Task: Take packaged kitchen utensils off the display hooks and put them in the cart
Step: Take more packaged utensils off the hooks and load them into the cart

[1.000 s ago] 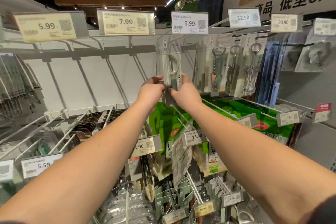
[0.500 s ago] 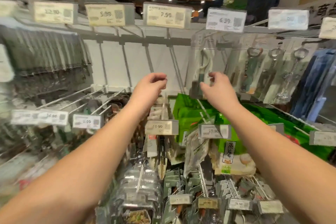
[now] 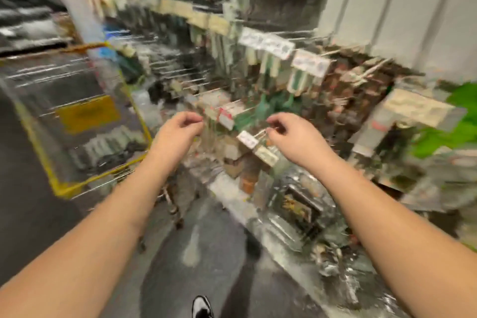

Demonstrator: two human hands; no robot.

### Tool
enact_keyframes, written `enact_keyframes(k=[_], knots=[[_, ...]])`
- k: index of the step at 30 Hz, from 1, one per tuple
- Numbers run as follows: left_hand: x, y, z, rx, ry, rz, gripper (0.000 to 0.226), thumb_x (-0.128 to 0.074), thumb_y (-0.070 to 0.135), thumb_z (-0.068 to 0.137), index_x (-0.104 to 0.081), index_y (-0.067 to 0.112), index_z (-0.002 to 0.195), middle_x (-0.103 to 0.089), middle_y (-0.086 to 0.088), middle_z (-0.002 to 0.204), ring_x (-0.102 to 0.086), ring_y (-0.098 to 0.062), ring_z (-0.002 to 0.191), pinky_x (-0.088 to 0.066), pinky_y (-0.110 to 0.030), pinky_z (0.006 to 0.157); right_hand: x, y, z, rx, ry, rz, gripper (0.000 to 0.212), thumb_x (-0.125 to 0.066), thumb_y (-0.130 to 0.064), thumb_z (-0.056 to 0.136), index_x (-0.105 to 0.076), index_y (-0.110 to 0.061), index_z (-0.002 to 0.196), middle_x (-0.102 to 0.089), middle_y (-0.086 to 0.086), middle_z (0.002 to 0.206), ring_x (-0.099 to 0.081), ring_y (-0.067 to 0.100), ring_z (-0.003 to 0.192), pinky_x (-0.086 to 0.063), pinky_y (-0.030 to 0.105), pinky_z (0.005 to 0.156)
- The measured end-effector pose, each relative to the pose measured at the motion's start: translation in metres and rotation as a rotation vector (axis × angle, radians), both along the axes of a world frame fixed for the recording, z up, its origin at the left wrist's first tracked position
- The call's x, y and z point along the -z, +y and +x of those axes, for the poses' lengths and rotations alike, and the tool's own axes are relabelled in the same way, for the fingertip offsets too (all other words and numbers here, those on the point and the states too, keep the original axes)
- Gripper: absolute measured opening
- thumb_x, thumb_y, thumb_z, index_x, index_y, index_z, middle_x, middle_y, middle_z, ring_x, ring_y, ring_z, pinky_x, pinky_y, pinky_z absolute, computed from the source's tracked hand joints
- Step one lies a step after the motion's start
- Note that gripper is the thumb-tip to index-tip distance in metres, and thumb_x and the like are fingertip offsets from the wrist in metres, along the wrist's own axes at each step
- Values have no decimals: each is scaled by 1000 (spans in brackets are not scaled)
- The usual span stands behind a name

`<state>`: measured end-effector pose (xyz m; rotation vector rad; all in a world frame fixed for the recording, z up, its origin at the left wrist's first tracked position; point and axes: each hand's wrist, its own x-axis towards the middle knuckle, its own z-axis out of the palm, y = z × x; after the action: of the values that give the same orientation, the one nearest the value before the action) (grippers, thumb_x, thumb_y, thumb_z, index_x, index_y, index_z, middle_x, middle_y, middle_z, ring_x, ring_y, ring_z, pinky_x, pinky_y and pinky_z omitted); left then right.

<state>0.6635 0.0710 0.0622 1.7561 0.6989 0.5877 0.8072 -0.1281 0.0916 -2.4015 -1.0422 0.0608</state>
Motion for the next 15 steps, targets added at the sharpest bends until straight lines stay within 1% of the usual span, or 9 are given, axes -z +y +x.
enact_keyframes(k=[2, 3, 4, 6, 8, 9, 11, 13, 15], knots=[[27, 25, -38, -104, 78, -11, 16, -70, 39, 72, -67, 30, 86, -68, 3, 84, -61, -18, 83, -49, -37, 83, 26, 36, -20, -85, 58, -40, 30, -58, -27, 96, -66, -16, 123, -67, 5, 119, -61, 23, 109, -44, 32, 91], [40, 36, -55, -140, 117, -14, 15, -69, 38, 76, -68, 30, 89, -69, 2, 87, -61, -18, 83, -49, -40, 86, 40, 54, -31, -123, 89, -65, 28, -56, -26, 97, -67, -16, 121, -67, 4, 118, -61, 23, 109, -44, 31, 89], [52, 46, -70, -164, 155, -19, 11, -69, 32, 83, -69, 29, 94, -70, 1, 91, -62, -18, 83, -49, -39, 88, 53, 72, -40, -156, 120, -89, 27, -55, -25, 97, -67, -16, 120, -67, 4, 117, -60, 22, 108, -44, 31, 88], [75, 68, -94, -212, 198, -42, 11, -64, 23, 93, -68, 23, 103, -69, -1, 95, -62, -19, 86, -48, -32, 82, 77, 110, -58, -219, 183, -119, 28, -54, -25, 98, -67, -15, 119, -67, 4, 118, -61, 23, 108, -45, 31, 88], [98, 96, -114, -275, 219, -90, 5, -62, 20, 95, -66, 22, 98, -66, -1, 88, -59, -19, 83, -43, -29, 74, 99, 151, -75, -273, 259, -148, 29, -54, -25, 99, -67, -9, 119, -69, 8, 117, -62, 26, 107, -48, 35, 88], [109, 111, -122, -305, 224, -113, 7, -63, 19, 95, -65, 25, 92, -65, 0, 83, -57, -19, 81, -42, -31, 73, 109, 171, -83, -293, 285, -167, 30, -54, -26, 99, -67, -10, 121, -69, 9, 119, -62, 26, 108, -48, 34, 88], [129, 146, -135, -360, 236, -162, 9, -66, 21, 91, -63, 28, 86, -64, 2, 79, -58, -20, 83, -43, -35, 79, 127, 213, -98, -316, 320, -187, 30, -55, -27, 99, -67, -15, 124, -69, 5, 121, -62, 24, 111, -44, 27, 84], [142, 180, -145, -395, 238, -229, 8, -68, 19, 90, -65, 26, 87, -63, 2, 79, -59, -21, 82, -42, -35, 77, 144, 253, -109, -336, 364, -197, 29, -54, -25, 99, -66, -15, 123, -69, 5, 119, -62, 23, 108, -41, 26, 80], [152, 212, -154, -412, 253, -297, 6, -65, 13, 94, -68, 18, 93, -63, 2, 79, -58, -17, 75, -41, -31, 72, 160, 290, -118, -348, 404, -233, 28, -52, -21, 98, -66, -13, 121, -70, 7, 114, -63, 24, 103, -41, 27, 81]])
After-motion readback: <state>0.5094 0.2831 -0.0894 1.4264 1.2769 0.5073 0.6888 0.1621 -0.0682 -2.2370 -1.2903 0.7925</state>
